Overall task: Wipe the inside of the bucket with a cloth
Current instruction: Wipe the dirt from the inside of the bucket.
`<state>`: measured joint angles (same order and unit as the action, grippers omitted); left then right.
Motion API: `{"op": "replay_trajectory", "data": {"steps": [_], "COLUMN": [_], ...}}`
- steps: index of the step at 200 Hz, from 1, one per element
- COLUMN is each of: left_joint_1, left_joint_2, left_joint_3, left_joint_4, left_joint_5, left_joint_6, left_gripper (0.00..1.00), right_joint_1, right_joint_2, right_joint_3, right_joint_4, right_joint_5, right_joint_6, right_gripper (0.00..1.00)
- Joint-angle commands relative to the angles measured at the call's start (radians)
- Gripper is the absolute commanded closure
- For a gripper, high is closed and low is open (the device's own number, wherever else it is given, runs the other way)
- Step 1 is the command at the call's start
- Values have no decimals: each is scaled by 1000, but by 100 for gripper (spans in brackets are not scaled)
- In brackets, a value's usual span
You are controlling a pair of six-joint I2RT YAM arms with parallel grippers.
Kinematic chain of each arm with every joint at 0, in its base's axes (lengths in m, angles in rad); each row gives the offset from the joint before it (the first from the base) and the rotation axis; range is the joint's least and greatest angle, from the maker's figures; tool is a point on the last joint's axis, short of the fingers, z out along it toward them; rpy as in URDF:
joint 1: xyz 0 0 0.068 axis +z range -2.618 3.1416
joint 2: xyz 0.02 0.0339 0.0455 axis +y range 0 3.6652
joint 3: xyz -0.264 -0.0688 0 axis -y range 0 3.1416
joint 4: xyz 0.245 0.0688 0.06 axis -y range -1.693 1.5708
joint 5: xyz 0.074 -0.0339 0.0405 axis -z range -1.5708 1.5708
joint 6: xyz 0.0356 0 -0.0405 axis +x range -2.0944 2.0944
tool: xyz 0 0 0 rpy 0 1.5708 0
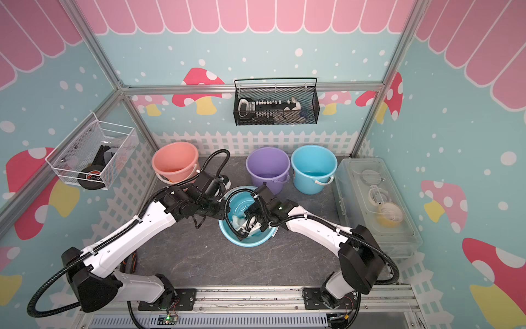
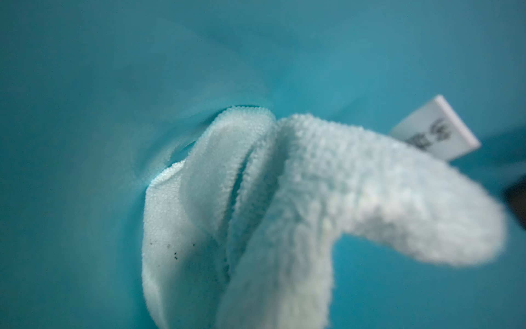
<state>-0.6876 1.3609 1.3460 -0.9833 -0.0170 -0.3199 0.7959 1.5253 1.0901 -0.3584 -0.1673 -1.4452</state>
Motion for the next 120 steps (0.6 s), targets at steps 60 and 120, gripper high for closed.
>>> {"op": "replay_trajectory", "data": {"steps": [60, 120], "left_joint_1": [-27, -40], "left_joint_2": [-26, -41], "left_joint_3": [-33, -57], "left_joint_4": [89, 86], "left_joint_5": [28, 6], "left_joint_6": [4, -13], "left_gripper": [100, 100], "right_joint_1": [40, 39], "right_joint_2": [95, 254], "right_joint_3": [-156, -140], "right_joint_4": [530, 785], "right_joint_5": [184, 391], "right_joint_6": [-224, -333], "right_gripper": [100, 100]}}
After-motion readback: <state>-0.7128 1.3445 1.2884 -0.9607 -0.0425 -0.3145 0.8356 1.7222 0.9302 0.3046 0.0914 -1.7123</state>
